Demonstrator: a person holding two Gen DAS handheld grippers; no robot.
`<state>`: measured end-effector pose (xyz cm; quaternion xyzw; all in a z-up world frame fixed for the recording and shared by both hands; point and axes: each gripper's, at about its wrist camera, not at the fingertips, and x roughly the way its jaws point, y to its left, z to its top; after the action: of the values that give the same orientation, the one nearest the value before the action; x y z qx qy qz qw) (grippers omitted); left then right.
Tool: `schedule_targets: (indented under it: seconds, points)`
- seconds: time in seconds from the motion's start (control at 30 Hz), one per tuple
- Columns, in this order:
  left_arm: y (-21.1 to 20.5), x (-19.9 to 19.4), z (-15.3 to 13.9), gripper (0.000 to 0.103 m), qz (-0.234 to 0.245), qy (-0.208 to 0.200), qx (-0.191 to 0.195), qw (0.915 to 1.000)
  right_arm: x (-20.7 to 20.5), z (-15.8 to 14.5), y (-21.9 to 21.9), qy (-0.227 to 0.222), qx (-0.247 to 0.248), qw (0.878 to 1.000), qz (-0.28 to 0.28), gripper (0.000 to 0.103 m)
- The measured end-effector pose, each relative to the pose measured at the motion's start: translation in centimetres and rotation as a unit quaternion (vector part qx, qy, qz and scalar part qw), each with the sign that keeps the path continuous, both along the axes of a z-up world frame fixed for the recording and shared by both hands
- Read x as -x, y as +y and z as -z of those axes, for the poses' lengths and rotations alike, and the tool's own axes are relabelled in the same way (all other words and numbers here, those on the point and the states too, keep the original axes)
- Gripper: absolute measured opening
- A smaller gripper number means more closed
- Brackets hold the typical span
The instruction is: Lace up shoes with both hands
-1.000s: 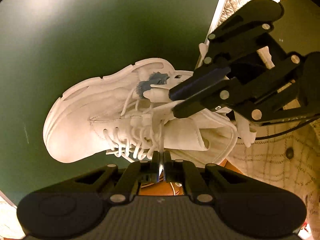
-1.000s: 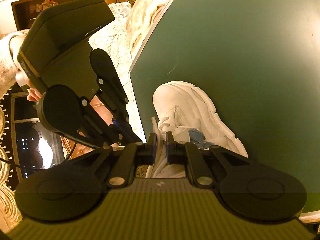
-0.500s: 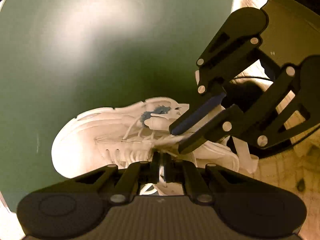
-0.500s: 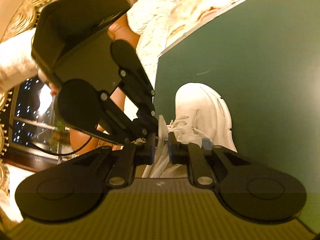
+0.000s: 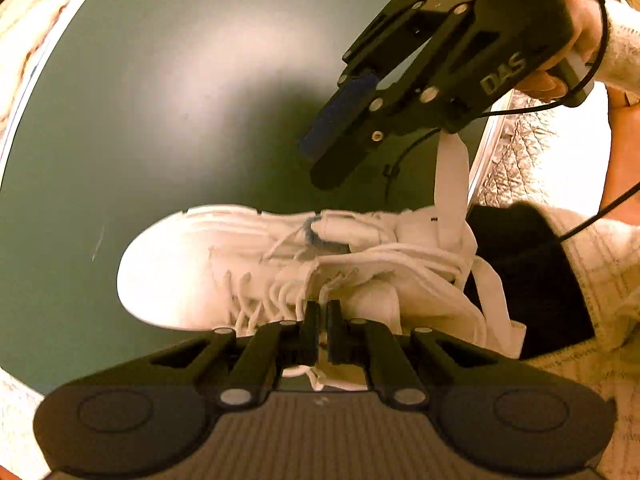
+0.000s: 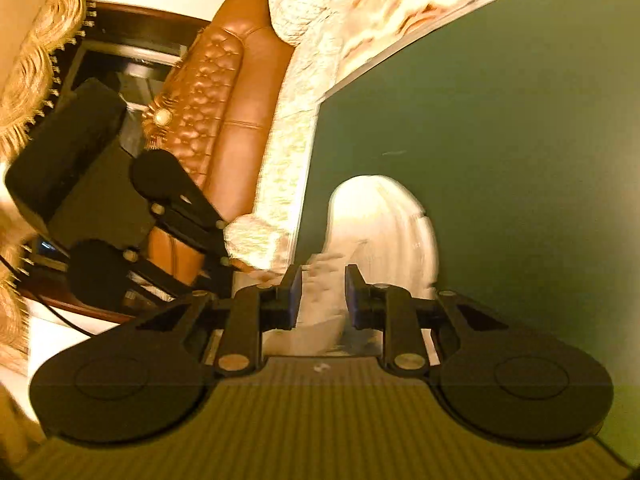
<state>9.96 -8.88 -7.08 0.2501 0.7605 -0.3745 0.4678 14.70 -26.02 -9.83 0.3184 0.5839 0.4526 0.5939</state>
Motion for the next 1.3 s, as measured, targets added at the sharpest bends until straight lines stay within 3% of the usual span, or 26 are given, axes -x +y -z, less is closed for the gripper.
schedule_targets:
  seconds: [0.1,0.27,0.37,0.47,0.63,0.67,0.73,0.77,0.8,0.93,1.0,1.13,1.23,1.3]
  points:
    - [0.1,-0.5,-0.7,0.003,-0.013,0.016,0.006,0.9998,0.3,-2.0,0.9,-0.006,-0.008,1.000,-0.018,0.028]
    - [0.7,-1.6,0.1,0.003,-0.062,0.064,0.005,0.9960,1.8,-3.9,3.4,-0.081,0.090,0.991,-0.064,0.028]
    - [1.7,-2.2,1.6,0.003,-0.102,0.133,0.006,0.9859,1.4,-2.1,2.9,-0.029,0.095,0.995,-0.022,0.027]
    - [2.3,-3.6,3.8,0.003,-0.133,0.213,0.006,0.9679,1.2,-0.5,1.9,0.023,0.078,0.997,0.018,0.027]
    - [4.2,-5.7,8.6,0.003,-0.218,0.339,-0.024,0.9148,2.5,2.6,0.2,0.125,0.032,0.987,0.096,0.023]
    - [4.3,-5.8,8.8,0.003,-0.226,0.338,-0.025,0.9133,2.6,3.1,-0.3,0.138,0.025,0.984,0.109,0.023]
    - [4.4,-5.8,8.6,0.003,-0.233,0.328,-0.022,0.9151,2.9,3.1,-0.7,0.138,0.017,0.983,0.122,0.024]
    - [4.3,-5.7,8.3,0.003,-0.233,0.322,-0.019,0.9176,3.1,2.7,-0.8,0.131,0.013,0.983,0.129,0.029]
    - [4.2,-5.5,7.7,0.003,-0.228,0.309,-0.020,0.9232,3.2,2.1,-1.0,0.116,0.009,0.983,0.139,0.029]
    - [4.1,-4.6,5.0,0.003,-0.218,0.250,-0.022,0.9432,3.0,-2.0,-2.0,0.012,0.002,0.985,0.173,0.029]
    - [4.5,-4.2,3.5,0.003,-0.220,0.214,-0.014,0.9515,3.0,-4.0,-1.4,-0.026,-0.014,0.987,0.158,0.029]
    - [4.9,-2.5,-0.6,0.003,-0.217,0.136,0.016,0.9665,3.1,-3.9,0.9,-0.013,0.021,0.990,0.137,0.029]
    - [4.8,-1.4,-3.6,0.003,-0.219,0.106,0.031,0.9694,2.9,-3.7,2.6,-0.018,0.031,0.991,0.132,0.029]
    - [4.6,-0.9,-5.3,0.003,-0.220,0.093,0.037,0.9703,3.1,-3.7,3.9,-0.035,0.063,0.991,0.110,0.029]
